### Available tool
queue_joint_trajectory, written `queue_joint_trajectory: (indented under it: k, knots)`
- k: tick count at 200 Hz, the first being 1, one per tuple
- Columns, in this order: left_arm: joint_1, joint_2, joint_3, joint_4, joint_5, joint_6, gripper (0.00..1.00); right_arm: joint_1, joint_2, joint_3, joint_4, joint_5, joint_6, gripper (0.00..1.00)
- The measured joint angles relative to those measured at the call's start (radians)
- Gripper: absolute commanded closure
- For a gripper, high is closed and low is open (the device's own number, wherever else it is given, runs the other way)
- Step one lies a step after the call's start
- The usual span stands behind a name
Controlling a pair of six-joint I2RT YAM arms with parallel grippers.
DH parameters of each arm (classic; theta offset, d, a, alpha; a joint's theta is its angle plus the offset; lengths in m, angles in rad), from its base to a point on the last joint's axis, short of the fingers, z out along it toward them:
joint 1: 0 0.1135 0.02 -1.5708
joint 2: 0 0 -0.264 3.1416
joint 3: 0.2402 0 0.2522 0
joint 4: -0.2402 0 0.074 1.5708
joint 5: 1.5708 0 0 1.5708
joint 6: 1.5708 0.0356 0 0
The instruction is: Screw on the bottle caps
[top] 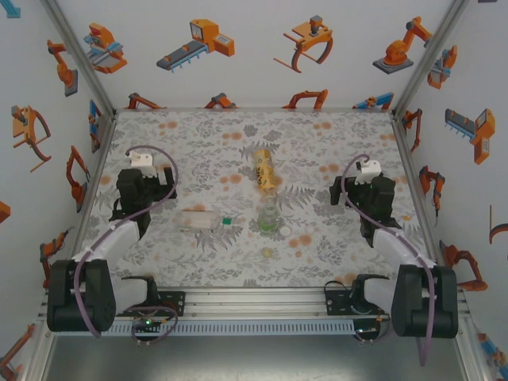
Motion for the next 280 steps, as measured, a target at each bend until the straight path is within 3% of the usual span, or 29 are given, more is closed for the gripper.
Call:
queue_joint_trajectory:
  k: [68, 122, 199, 280]
  knots:
    - [-0.009, -0.224, 0.095, -0.314, 0.095, -0.021, 0.03, 0.208, -0.219, 0.009, -0.253, -0.118, -0.057, 0.09]
    - [-0.009, -0.295, 0.129, -0.501, 0.179, -0.04, 0.03, 0.314, -0.279, 0.042, -0.412, -0.245, -0.122, 0.13]
    - [-0.018, -0.362, 0.129, -0.578, 0.193, -0.058, 0.03, 0.496, -0.245, 0.047, -0.468, -0.304, -0.203, 0.12]
    - [-0.041, -0.389, 0.11, -0.564, 0.138, -0.057, 0.03, 0.565, -0.005, 0.086, -0.314, -0.306, -0.26, 0.12]
